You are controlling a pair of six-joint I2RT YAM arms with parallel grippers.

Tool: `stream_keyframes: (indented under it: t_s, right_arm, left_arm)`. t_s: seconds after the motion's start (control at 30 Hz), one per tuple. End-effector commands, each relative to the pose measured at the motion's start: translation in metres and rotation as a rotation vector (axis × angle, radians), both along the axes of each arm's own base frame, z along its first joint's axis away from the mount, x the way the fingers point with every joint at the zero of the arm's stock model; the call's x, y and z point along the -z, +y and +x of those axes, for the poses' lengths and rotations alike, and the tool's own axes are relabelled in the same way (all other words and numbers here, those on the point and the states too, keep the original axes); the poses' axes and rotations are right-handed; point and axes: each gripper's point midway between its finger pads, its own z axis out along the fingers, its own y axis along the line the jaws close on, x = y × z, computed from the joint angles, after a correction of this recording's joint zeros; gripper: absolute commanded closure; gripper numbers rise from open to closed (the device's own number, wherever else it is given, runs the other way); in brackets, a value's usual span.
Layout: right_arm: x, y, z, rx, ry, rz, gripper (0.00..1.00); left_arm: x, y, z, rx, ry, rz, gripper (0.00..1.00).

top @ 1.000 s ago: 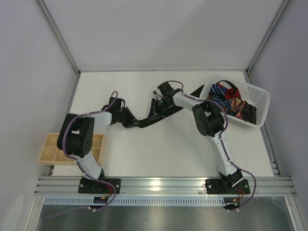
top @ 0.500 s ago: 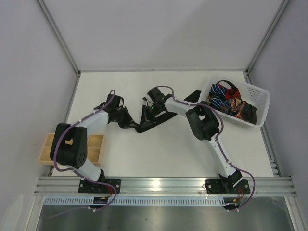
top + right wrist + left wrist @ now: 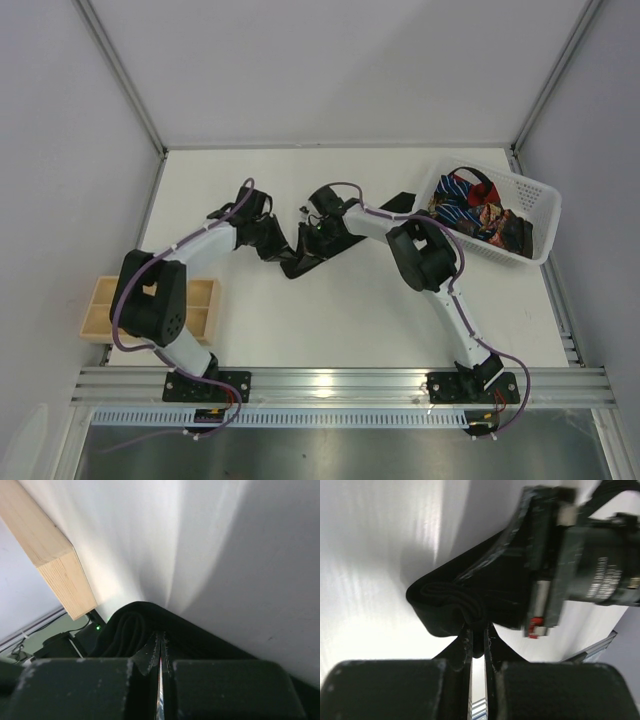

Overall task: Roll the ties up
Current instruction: Roll the tie

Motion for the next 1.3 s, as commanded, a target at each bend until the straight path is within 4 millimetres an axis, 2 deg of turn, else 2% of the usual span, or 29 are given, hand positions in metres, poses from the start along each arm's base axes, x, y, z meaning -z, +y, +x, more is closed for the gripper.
stream_keyframes:
  t_s: [0.0, 0.13, 0.37, 0.6, 0.77, 0.9, 0.93, 1.03, 1.27]
  right_arm:
    - [-0.014, 0.003, -0.003, 0.004, -0.029, 0.007, 1.00]
    - [-0.013, 0.002, -0.001, 0.009, -0.027, 0.010, 1.00]
    - [-0.014, -0.002, 0.004, 0.025, -0.029, 0.006, 1.00]
    - [-0.015, -0.013, 0.006, 0.041, -0.043, -0.015, 1.00]
    - [-0.024, -0.027, 0.018, 0.082, -0.068, -0.028, 1.00]
    - [-0.038, -0.048, 0.035, 0.140, -0.085, -0.027, 1.00]
    - [-0.047, -0.056, 0.045, 0.167, -0.101, -0.019, 1.00]
    - [-0.054, -0.076, 0.061, 0.212, -0.115, -0.014, 1.00]
    - [-0.064, -0.118, 0.083, 0.273, -0.149, -0.037, 1.00]
  left_arm:
    - [-0.027, -0.025, 0.021, 0.042, -0.086, -0.069, 1.00]
    - [-0.020, -0.028, 0.024, 0.043, -0.070, -0.073, 0.99]
    - [0.007, -0.026, 0.021, 0.065, -0.017, -0.031, 1.00]
    - [0.018, -0.027, 0.017, 0.074, 0.008, -0.020, 1.00]
    - [0.028, -0.027, 0.017, 0.080, 0.026, -0.009, 1.00]
    - [0.034, -0.030, 0.020, 0.089, 0.029, -0.001, 1.00]
    - [0.034, -0.031, 0.021, 0.093, 0.028, -0.004, 0.99]
    - [0.034, -0.035, 0.024, 0.098, 0.025, -0.008, 0.99]
    - [0.025, -0.039, 0.024, 0.120, -0.009, -0.033, 0.60]
